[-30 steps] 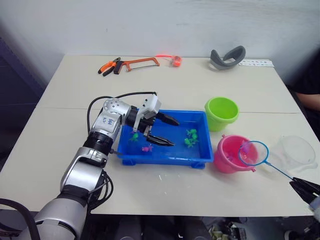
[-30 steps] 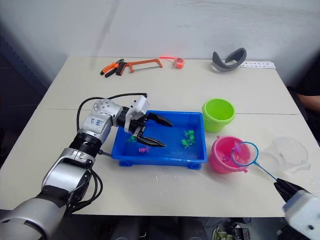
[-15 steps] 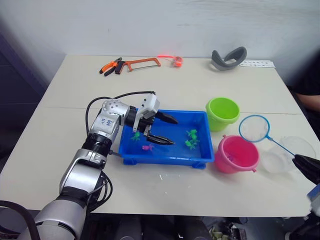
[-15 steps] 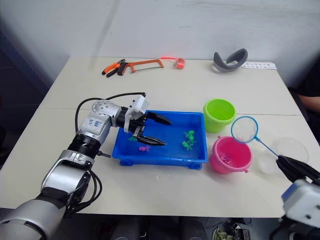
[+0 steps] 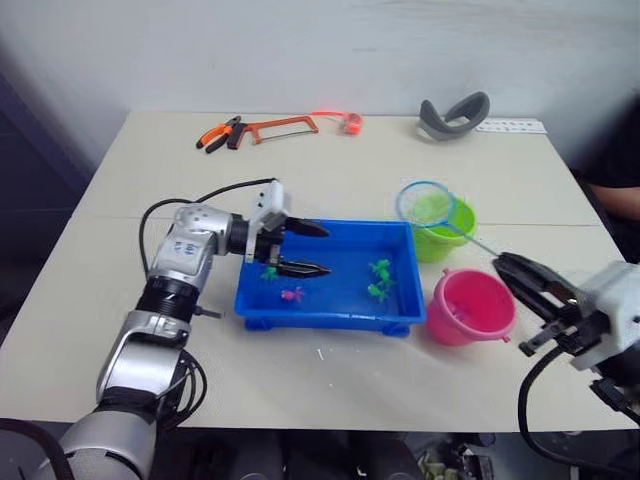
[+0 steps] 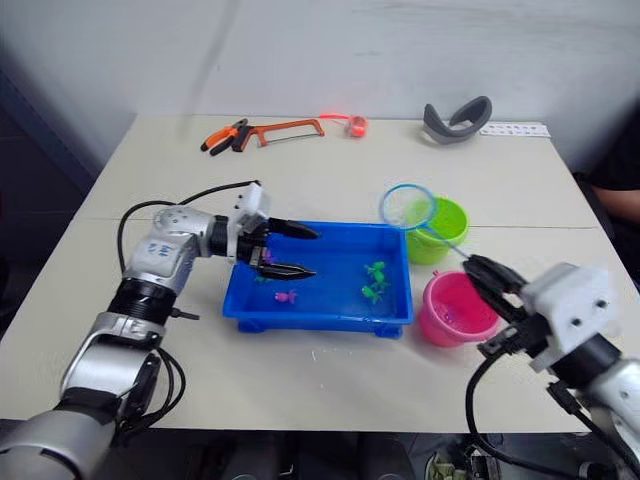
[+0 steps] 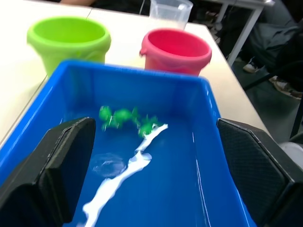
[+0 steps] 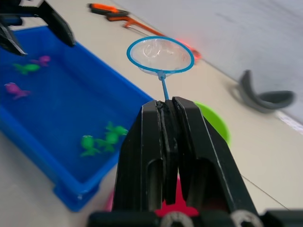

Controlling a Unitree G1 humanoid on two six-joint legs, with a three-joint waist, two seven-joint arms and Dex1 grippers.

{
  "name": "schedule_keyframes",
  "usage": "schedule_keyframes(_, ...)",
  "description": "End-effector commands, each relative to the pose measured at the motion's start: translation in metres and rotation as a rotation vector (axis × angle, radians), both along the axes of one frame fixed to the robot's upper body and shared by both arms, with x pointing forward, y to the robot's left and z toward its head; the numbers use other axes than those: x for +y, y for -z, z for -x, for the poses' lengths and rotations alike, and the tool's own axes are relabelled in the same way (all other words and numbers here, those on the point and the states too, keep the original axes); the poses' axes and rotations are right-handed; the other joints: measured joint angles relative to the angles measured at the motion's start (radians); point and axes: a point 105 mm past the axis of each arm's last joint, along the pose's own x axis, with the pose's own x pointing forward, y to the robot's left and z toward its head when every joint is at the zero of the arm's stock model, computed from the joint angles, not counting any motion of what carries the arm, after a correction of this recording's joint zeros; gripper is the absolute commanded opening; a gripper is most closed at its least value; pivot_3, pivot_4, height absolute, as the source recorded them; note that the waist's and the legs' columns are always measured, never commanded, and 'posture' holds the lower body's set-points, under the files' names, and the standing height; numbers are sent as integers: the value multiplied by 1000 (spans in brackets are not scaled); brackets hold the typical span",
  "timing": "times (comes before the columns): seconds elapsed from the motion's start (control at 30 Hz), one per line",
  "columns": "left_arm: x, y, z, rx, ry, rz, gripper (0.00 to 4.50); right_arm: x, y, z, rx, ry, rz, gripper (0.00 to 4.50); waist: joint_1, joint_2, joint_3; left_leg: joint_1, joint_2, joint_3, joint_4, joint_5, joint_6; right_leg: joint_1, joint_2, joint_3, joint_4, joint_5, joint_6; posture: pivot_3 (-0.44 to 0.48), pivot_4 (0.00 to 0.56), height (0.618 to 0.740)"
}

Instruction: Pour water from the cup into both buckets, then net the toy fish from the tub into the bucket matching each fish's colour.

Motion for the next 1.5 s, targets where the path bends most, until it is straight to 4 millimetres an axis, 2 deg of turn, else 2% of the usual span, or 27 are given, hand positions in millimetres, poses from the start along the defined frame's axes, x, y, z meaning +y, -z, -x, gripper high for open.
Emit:
schedule_keyframes(0.03,17,-5,6,-24,-29,-21,4437,12,4,-13,45,-96,108,0,-2,0,0,0,0,0,0,0,0,0,0,0,0,0,0,0,150,740)
schedule_keyframes(0.13,45,3,13,-14,-76,-98,4437,28,12,-31,85,-197,197,0,-18,0,0,0,1,0,-1,-1,2,-1,0,0,0,0,0,0,150,740)
schedule_keyframes(0.23,73,8,21,-16,-125,-185,4437,49,22,-40,107,-313,272,0,-24,0,0,0,2,-1,-2,-1,3,-2,0,0,0,-1,-1,0,150,740)
schedule_keyframes(0.4,111,10,35,-8,-206,-280,4437,74,37,-56,114,-410,342,0,-25,0,0,-2,3,-1,-2,-1,1,-3,-2,-1,-1,-1,-1,0,150,740)
schedule_keyframes(0.5,124,11,45,0,-226,-324,4437,82,47,-68,106,-443,389,0,-24,0,0,-2,3,0,-1,-2,2,-3,-4,-1,-1,-1,-1,0,150,740)
schedule_keyframes(0.63,130,9,50,-1,-262,-332,4437,87,61,-77,100,-484,454,0,-22,0,0,-2,2,0,-1,-2,2,-2,-6,-3,-1,-1,-1,0,150,740)
schedule_keyframes(0.8,128,8,55,-2,-281,-324,4437,98,68,-83,88,-550,469,0,-26,0,0,-2,2,0,-1,-2,2,-3,-7,-3,0,-1,-1,0,150,740)
schedule_keyframes(1.03,126,6,57,-3,-284,-319,4437,115,72,-74,104,-670,424,0,-27,0,0,-2,4,1,-1,-2,1,-3,-5,-3,0,-1,-2,0,150,740)
schedule_keyframes(1.27,126,5,54,-10,-284,-320,4437,123,69,-73,90,-674,360,0,-27,0,0,-1,4,1,-1,-2,1,-3,-6,-3,0,-1,-2,0,150,740)
schedule_keyframes(1.5,140,7,53,-3,-295,-372,4437,126,78,-84,69,-641,443,0,-27,0,0,-1,4,1,-1,-2,1,-3,-5,-3,0,-1,-2,0,150,740)
